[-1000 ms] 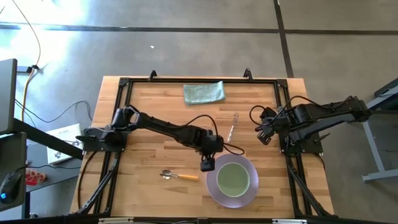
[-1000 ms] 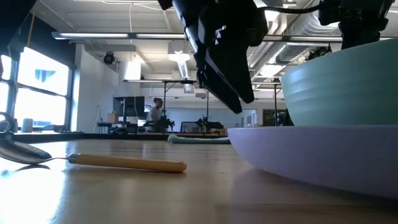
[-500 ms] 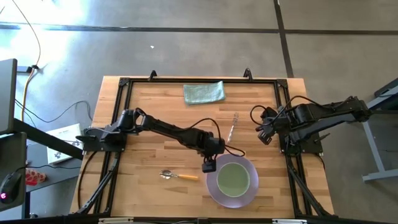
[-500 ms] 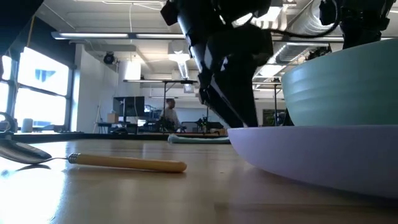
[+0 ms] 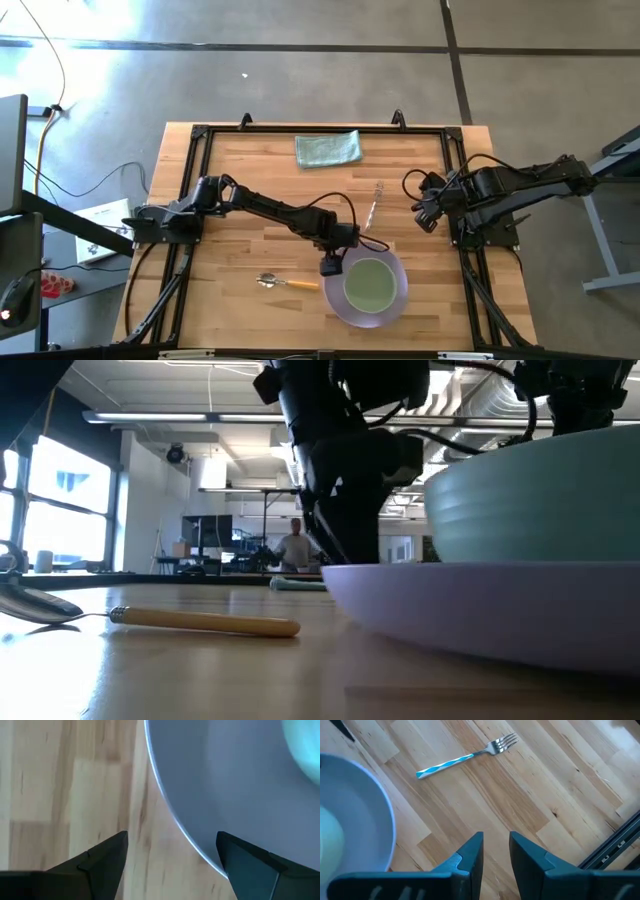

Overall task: Set table place
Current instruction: Move the purple plate to the center of the table

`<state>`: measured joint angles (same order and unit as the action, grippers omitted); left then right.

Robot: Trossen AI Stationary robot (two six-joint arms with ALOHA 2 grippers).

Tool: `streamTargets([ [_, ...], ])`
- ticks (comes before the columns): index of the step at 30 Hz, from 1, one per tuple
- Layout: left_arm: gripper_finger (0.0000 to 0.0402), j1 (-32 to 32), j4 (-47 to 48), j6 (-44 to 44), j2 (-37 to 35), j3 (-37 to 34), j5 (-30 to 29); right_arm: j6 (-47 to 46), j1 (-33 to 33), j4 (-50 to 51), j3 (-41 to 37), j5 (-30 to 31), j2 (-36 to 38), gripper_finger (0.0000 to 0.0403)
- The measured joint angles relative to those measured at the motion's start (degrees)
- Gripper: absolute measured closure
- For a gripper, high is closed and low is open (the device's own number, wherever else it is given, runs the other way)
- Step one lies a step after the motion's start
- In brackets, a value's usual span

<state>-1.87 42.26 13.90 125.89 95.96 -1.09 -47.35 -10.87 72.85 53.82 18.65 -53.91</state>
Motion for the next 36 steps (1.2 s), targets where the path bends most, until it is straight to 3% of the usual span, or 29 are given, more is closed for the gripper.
streamTargets([
  [15, 0.011, 7.22, 10.03, -5.89, -0.19, 0.0, -3.21, -0.07, -0.01, -0.01, 0.0, 0.02, 0.0, 0.0318],
  [36, 0.011, 18.05, 21.42, -16.7, -2.78, -0.02, -13.22, -0.14, -0.01, -0.01, 0.0, 0.07, -0.01, 0.0318],
])
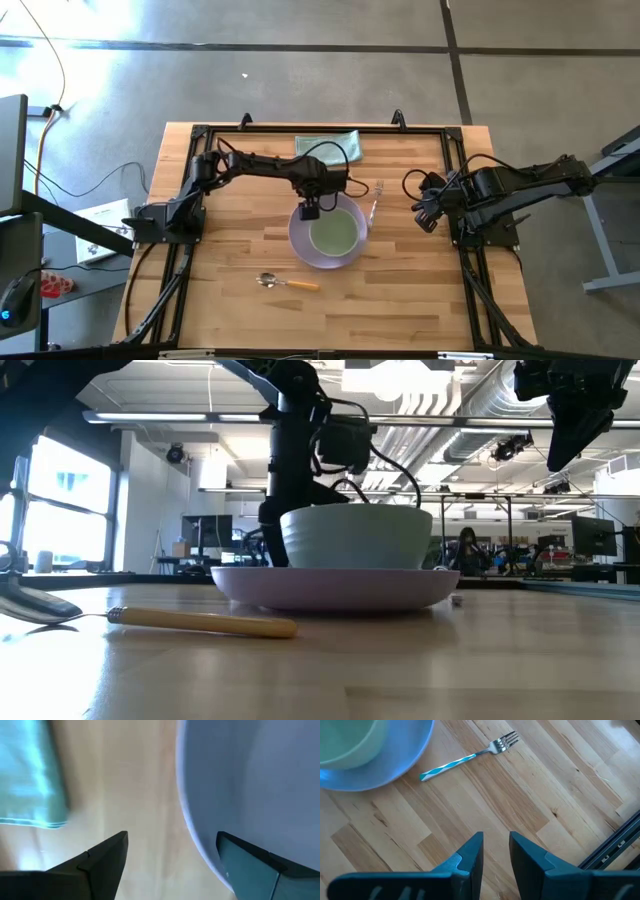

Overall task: Set table place
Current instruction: Move the purple plate to the center of the table, then adjust the green bowl

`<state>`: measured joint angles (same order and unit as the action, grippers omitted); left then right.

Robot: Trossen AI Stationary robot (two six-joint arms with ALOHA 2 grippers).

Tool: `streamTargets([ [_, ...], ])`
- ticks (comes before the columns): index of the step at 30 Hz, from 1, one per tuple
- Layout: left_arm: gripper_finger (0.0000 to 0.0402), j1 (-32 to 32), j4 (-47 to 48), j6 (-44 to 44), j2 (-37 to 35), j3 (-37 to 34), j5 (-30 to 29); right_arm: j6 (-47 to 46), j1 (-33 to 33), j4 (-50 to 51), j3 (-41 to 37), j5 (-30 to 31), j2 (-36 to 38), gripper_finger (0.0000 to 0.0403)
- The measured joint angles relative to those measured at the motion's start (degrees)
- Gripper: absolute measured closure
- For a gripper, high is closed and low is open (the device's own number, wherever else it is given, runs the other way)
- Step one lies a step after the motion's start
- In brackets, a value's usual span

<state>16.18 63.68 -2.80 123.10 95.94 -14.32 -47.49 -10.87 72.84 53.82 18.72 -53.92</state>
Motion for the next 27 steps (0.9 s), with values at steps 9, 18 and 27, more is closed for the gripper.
streamTargets([
  [9, 0.011, 3.12, -0.77, -1.76, -2.61, 0.0, -2.01, -0.69, 0.01, -0.02, 0.0, 0.22, -0.01, 0.0318],
  [18, 0.011, 2.3, 1.18, -2.87, -8.22, -0.02, 0.16, -0.28, 0.01, -5.4, 0.0, -0.06, -0.42, 0.0318],
  [27, 0.011, -1.83, 10.48, 2.65, -23.62, -0.02, -2.03, 10.16, 2.32, -23.54, 0.0, -8.38, -10.92, 0.0393],
])
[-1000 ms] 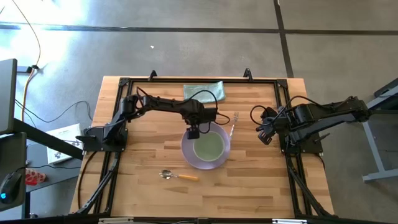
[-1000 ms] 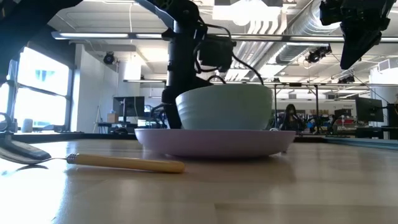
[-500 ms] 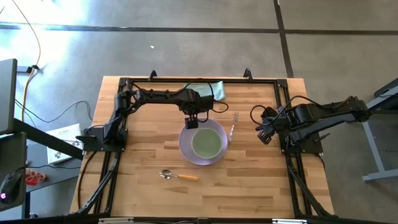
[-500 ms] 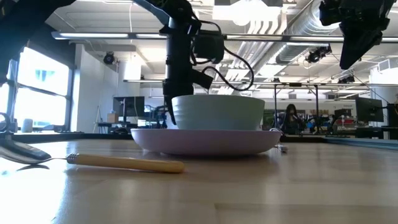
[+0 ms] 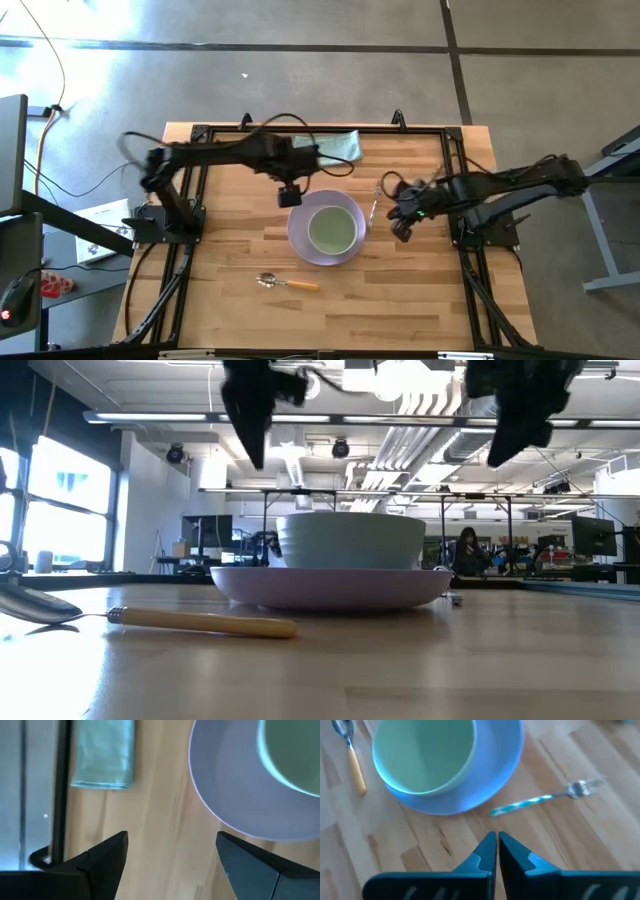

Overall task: Set table place
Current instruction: Adjust the green bowl, then put the green pattern fork to the right of the purple plate

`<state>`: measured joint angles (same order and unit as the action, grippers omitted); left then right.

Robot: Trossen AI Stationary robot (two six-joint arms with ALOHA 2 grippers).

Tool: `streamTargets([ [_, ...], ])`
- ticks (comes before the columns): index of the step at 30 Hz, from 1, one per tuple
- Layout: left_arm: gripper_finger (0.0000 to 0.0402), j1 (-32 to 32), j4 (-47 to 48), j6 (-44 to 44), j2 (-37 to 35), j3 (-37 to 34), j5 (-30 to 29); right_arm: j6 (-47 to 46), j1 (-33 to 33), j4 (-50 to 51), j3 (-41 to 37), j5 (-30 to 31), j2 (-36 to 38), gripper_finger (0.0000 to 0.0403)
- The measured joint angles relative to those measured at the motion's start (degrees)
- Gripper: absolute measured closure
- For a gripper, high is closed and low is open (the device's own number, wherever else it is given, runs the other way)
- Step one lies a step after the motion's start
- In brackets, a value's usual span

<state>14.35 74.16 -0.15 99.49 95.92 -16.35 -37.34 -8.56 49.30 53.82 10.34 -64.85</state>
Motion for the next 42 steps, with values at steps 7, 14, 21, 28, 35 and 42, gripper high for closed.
streamTargets([
  [7, 0.011, -5.82, 5.35, 6.42, -9.72, 0.02, -7.05, 4.26, 3.28, -7.64, 0.0, -8.99, -14.36, 0.0402],
  [14, 0.011, -9.39, 12.22, 9.68, -13.17, 0.02, -9.5, 4.29, 3.28, -20.16, 1.64, -14.27, -24.67, 0.0403],
  [21, 0.011, -9.99, 15.9, 10.44, -13.36, 0.02, -9.83, 5.92, 3.36, -20.01, 7.55, -14.0, -28.56, 0.0403],
  [28, 0.011, -9.9, 15.87, 9.16, -13.34, 0.02, -9.87, 8.28, 6.28, -16.06, 10.84, -10.48, -28.94, 0.0403],
  [35, 0.011, -9.9, 15.87, 7.97, -13.32, 0.02, -10.01, -2.76, 8.88, 1.57, 11.63, -3.51, -25.09, 0.0403],
  [42, 0.011, -9.86, 15.86, 5.47, -14.11, 0.0, -11.82, -16.47, 11.76, 4.14, 9.53, -3.65, -24.51, 0.0367],
])
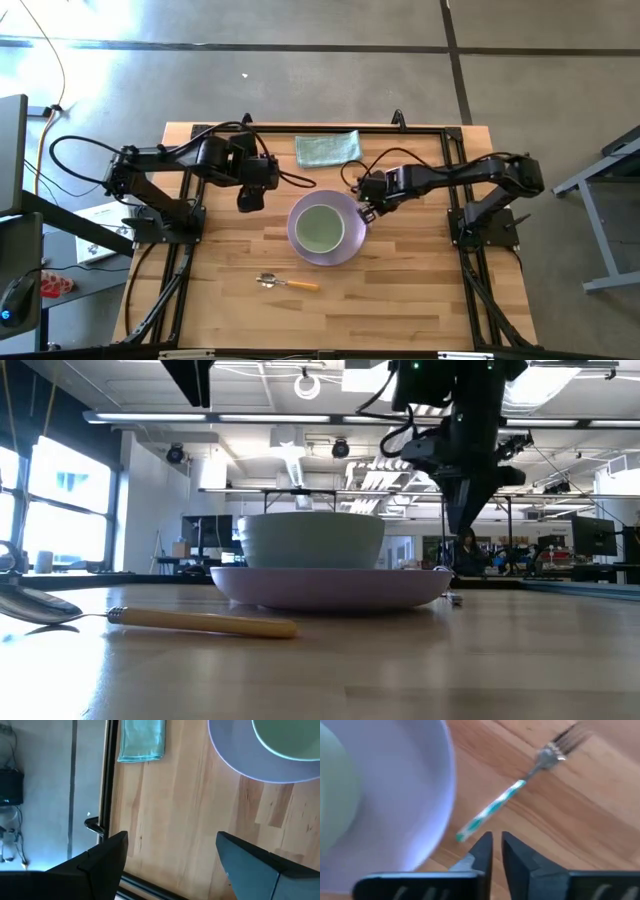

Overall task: Set table place
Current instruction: Put the green pattern fork to the right of the purple plate

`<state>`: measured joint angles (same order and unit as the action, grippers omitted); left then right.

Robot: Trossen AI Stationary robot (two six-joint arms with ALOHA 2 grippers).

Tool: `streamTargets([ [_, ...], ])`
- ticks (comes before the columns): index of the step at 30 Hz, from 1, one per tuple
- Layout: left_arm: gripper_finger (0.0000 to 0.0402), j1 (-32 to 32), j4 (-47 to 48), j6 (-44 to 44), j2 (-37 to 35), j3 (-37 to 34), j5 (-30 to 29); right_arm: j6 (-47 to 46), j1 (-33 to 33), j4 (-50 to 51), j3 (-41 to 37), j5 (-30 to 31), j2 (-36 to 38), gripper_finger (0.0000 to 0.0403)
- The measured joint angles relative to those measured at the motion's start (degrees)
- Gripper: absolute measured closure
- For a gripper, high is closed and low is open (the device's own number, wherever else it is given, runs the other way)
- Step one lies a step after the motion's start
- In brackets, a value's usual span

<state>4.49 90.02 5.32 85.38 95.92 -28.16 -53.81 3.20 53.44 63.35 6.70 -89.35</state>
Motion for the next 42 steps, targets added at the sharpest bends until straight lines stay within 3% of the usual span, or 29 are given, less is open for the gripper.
streamTargets([
  [5, 0.011, -0.01, -0.02, -2.45, -1.32, 0.0, -1.66, -3.23, 2.06, -3.23, -2.12, -1.08, -0.29, 0.0305],
  [10, 0.011, 0.0, -0.01, -4.47, -2.48, 0.0, -3.28, -11.08, 4.67, -4.15, -5.34, 2.03, -0.27, 0.0249],
  [15, 0.011, -0.02, 0.0, -7.65, -2.97, 0.0, -4.75, -16.55, 5.46, -14.76, -10.05, 2.21, -0.34, 0.0217],
  [26, 0.011, 0.0, -0.05, -13.56, -3.1, 0.0, -6.08, -24.79, 5.45, -22.09, -16.43, 2.2, -0.38, 0.0233],
  [42, 0.011, 0.0, -2.0, -14.32, -7.13, 0.0, -7.47, -21.43, 8.74, -24.68, -16.7, 3.46, -2.21, 0.0238],
])
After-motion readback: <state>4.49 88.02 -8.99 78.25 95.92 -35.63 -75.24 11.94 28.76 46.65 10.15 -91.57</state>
